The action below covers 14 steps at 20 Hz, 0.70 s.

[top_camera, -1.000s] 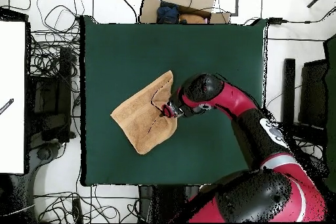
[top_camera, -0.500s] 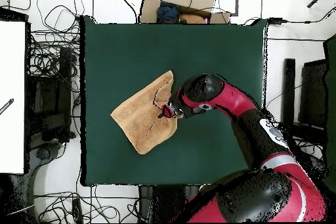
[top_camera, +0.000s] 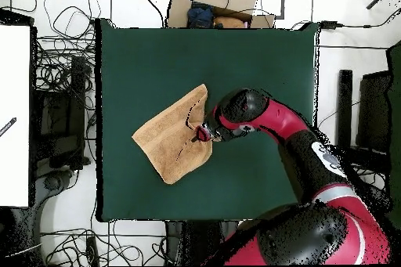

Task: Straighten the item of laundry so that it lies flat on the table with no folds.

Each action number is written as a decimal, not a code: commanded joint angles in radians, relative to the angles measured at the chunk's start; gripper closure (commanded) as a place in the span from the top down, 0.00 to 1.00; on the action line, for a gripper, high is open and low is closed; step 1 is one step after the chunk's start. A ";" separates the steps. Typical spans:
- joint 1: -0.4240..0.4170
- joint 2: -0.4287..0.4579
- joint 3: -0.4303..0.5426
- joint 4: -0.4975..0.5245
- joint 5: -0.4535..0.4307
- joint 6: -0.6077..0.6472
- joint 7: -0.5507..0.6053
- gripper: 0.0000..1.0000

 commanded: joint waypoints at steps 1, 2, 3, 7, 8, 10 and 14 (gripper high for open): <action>0.050 -0.091 -0.117 -0.055 -0.115 0.057 0.123 1.00; 0.050 -0.106 -0.120 -0.071 -0.122 0.083 0.108 1.00; 0.043 -0.112 -0.112 -0.087 -0.110 0.112 0.100 1.00; 0.061 -0.114 -0.097 -0.210 -0.104 0.300 0.075 1.00; 0.065 -0.107 -0.090 -0.246 -0.105 0.343 0.071 1.00; 0.073 -0.074 -0.079 -0.327 -0.116 0.403 0.060 1.00; 0.092 0.025 -0.066 -0.515 -0.169 0.488 0.016 1.00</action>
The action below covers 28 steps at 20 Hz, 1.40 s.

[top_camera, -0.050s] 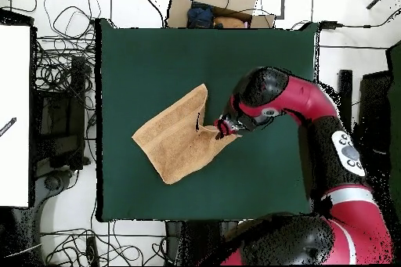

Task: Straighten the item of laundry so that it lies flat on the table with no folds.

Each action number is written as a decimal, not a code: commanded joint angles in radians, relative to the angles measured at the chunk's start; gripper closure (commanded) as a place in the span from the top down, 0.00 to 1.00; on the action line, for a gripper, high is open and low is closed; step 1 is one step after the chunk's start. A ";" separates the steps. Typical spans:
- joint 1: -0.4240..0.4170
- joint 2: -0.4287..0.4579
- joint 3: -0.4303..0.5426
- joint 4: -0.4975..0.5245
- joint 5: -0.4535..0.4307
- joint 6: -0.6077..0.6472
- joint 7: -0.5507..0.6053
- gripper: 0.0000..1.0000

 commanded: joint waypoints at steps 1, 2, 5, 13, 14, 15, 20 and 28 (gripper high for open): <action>0.044 0.112 0.000 -0.322 -0.097 0.154 0.006 1.00; 0.048 0.130 0.002 -0.361 -0.114 0.171 -0.008 1.00; 0.047 0.147 0.012 -0.418 -0.143 0.214 -0.040 1.00; 0.062 0.096 -0.001 -0.317 -0.164 -0.005 0.032 1.00; 0.069 0.089 -0.008 -0.309 -0.166 -0.006 0.047 1.00; 0.076 0.073 -0.009 -0.296 -0.160 -0.015 0.066 1.00; 0.113 -0.022 -0.034 -0.231 -0.154 -0.058 0.112 1.00; 0.188 -0.112 -0.099 -0.282 -0.170 0.033 0.133 1.00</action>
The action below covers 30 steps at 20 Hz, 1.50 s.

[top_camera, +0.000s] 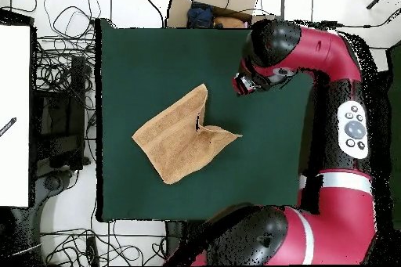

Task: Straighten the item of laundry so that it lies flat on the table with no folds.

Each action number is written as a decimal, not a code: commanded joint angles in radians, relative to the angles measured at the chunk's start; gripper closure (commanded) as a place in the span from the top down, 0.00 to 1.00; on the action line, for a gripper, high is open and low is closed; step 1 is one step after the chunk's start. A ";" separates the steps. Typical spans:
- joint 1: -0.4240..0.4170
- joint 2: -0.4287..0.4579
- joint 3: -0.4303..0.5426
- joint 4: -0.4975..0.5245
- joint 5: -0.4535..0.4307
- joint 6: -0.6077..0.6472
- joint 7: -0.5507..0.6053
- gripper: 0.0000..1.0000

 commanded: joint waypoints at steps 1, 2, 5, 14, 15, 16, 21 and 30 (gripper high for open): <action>0.079 -0.104 -0.062 0.035 -0.051 0.055 0.131 1.00; 0.079 -0.114 -0.067 0.033 -0.048 0.067 0.126 1.00; 0.091 -0.133 -0.078 0.005 -0.043 0.116 0.113 1.00; 0.114 -0.159 -0.094 0.021 -0.021 0.176 0.105 1.00; 0.110 -0.160 -0.087 0.026 -0.005 0.208 0.104 1.00; 0.104 -0.169 -0.083 0.052 0.006 0.201 0.099 1.00; 0.125 -0.173 -0.086 0.114 0.030 0.164 0.167 1.00; 0.243 -0.279 -0.132 0.262 0.141 0.124 0.365 1.00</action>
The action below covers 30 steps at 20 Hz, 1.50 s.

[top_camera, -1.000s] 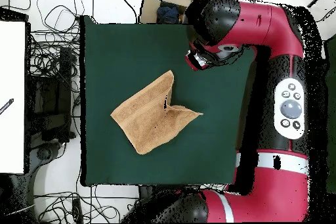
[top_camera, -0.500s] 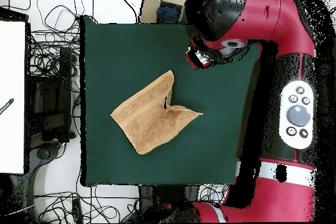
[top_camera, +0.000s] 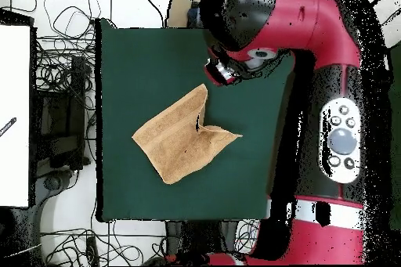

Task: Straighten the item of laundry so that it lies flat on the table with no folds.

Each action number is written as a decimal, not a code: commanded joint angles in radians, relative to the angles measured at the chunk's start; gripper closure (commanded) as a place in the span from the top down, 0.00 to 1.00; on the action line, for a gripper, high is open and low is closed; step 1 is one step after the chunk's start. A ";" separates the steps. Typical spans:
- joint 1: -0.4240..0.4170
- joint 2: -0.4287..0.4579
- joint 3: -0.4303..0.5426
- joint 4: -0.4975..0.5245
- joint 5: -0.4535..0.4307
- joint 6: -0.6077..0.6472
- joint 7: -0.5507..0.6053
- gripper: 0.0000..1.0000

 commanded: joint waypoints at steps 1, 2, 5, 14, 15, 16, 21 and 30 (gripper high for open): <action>0.113 -0.076 -0.056 0.254 0.075 0.001 0.371 1.00; 0.127 -0.081 -0.064 0.263 0.086 -0.005 0.386 1.00; 0.168 -0.096 -0.091 0.296 0.117 -0.035 0.427 1.00; 0.184 -0.083 -0.125 0.336 0.174 -0.089 0.438 1.00; 0.185 -0.083 -0.127 0.339 0.176 -0.096 0.436 1.00; 0.185 -0.082 -0.128 0.341 0.178 -0.103 0.435 1.00; 0.171 -0.072 -0.134 0.415 0.195 -0.185 0.415 1.00; 0.138 -0.031 -0.123 0.543 0.175 -0.421 0.377 1.00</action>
